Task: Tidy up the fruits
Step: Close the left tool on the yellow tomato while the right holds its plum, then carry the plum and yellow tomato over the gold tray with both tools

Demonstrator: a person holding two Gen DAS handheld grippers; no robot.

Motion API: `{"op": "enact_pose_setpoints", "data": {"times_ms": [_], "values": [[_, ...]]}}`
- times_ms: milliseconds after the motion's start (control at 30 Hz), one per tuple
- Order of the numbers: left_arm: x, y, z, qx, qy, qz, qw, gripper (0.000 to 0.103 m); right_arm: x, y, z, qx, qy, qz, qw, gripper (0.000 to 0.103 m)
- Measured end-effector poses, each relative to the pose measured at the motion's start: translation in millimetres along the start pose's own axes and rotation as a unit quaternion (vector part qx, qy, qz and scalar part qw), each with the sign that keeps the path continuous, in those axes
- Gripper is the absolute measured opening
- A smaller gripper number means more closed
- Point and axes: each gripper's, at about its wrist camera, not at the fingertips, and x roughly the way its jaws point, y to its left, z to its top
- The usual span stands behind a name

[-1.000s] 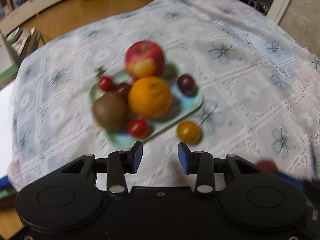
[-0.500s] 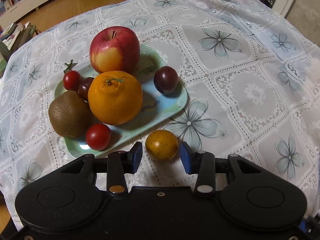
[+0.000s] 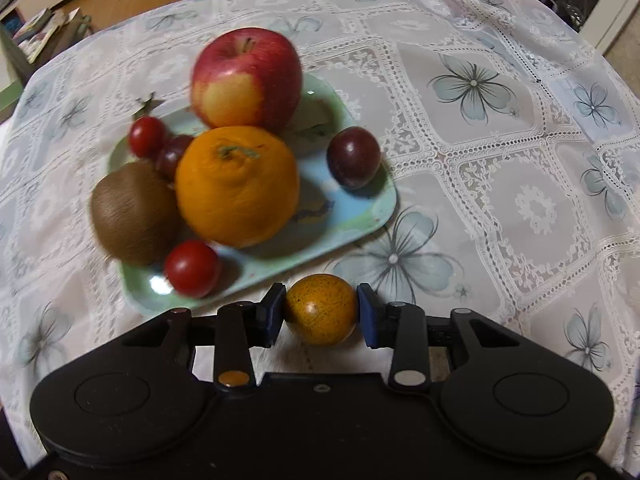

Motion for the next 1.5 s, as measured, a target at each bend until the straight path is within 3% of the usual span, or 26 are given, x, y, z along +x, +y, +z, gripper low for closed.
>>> {"op": "enact_pose_setpoints", "data": {"times_ms": [233, 500, 700, 1100, 1500], "values": [[-52.2, 14.6, -32.4, -0.009, 0.019, -0.008, 0.9998, 0.046, -24.7, -1.5, -3.6, 0.004, -0.018, -0.023, 1.000, 0.041], [-111.1, 20.8, -88.5, 0.025, 0.013, -0.004, 0.9996, 0.046, -72.3, -8.6, -39.9, 0.037, 0.014, -0.041, 0.998, 0.041], [-143.2, 18.3, -137.5, 0.067, 0.001, -0.012, 0.9977, 0.046, -112.3, -9.7, -80.3, 0.073, 0.010, -0.064, 0.995, 0.041], [-160.4, 19.8, -216.2, 0.096, 0.028, -0.046, 0.9940, 0.046, -142.1, -19.0, -151.3, 0.132, 0.013, -0.103, 0.986, 0.041], [-158.2, 16.1, -262.7, 0.072, 0.040, -0.023, 0.9964, 0.046, -164.5, -41.0, -174.0, 0.112, -0.005, -0.114, 0.987, 0.041]]}}
